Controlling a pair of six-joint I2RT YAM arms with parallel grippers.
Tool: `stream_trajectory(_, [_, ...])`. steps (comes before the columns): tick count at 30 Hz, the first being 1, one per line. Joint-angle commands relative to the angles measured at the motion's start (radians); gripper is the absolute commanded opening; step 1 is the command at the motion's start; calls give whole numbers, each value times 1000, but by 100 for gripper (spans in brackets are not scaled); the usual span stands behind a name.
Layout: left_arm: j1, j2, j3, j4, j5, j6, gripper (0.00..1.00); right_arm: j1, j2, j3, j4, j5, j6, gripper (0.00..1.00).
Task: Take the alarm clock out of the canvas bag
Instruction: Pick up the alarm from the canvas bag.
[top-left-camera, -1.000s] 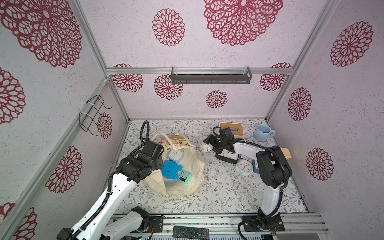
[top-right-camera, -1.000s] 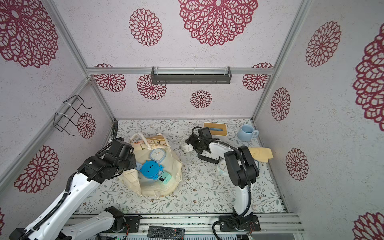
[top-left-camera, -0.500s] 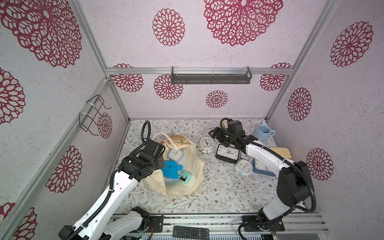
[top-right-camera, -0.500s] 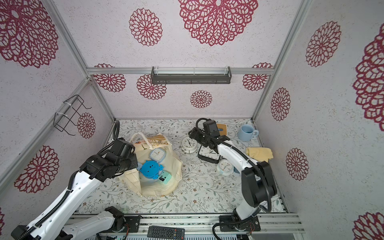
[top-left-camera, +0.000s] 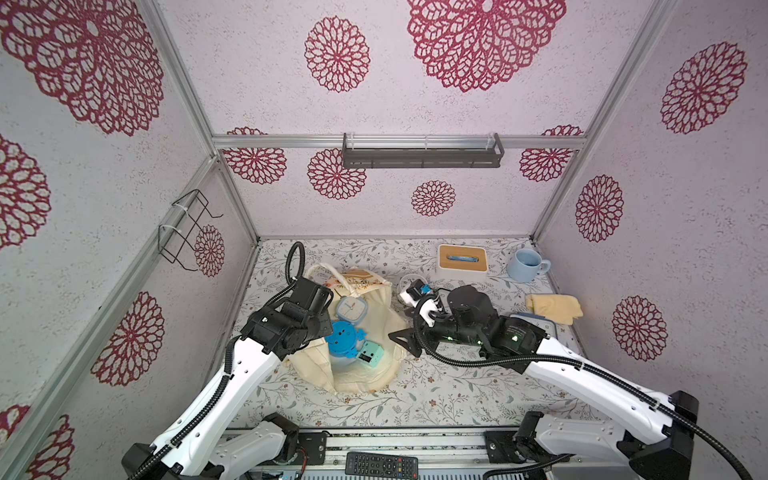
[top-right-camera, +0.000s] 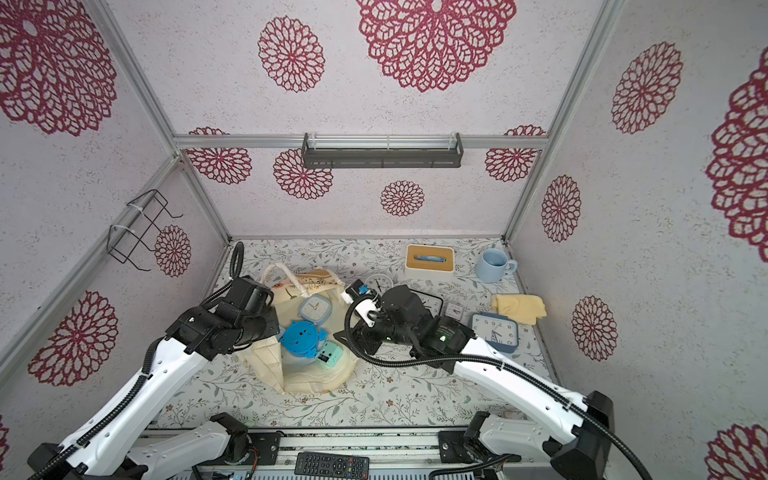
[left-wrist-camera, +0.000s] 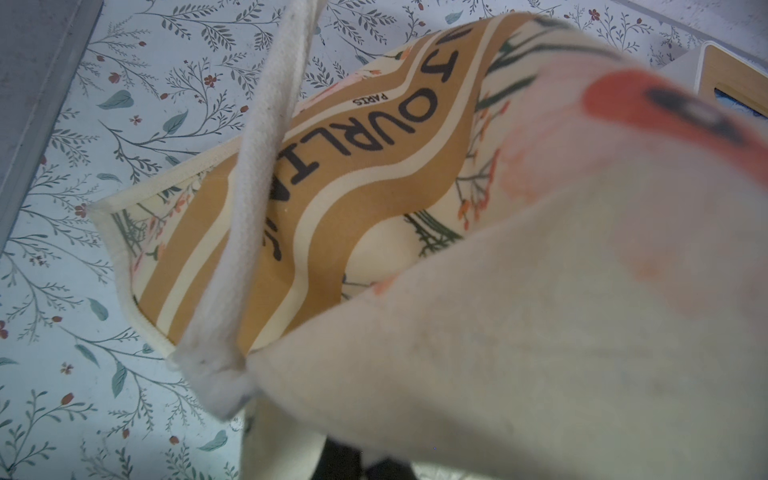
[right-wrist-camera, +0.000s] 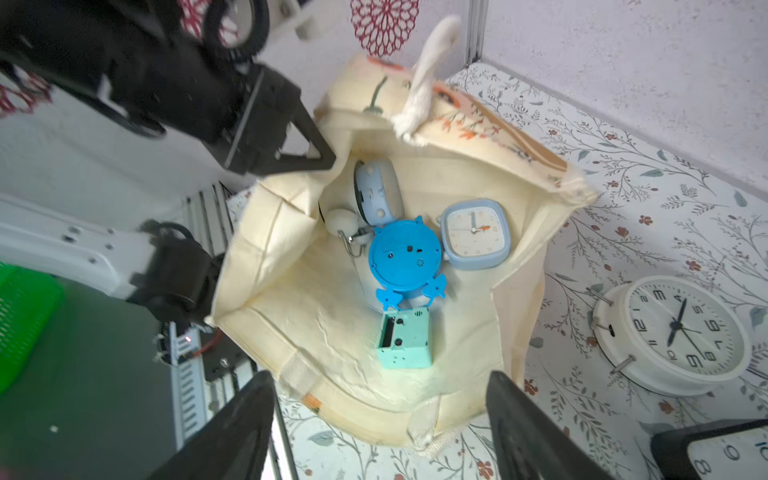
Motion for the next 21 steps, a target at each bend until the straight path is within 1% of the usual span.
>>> stream_trajectory(1, [-1,-3,1,11,20,-20,0,37,91,16,-27,59,-183,83])
stream_trajectory(5, [-3,-12,-3,8,21,-23,0,66,228,51,-43,101,-253,86])
stream_trajectory(9, [-3,-18,-4,8,27,-19,0,81,315,54,-25,133,-283,88])
stream_trajectory(14, [-5,-32,-12,8,40,-16,0,100,402,51,44,181,-265,91])
stream_trajectory(21, [-6,-43,-14,10,48,-17,0,110,510,52,141,209,-257,97])
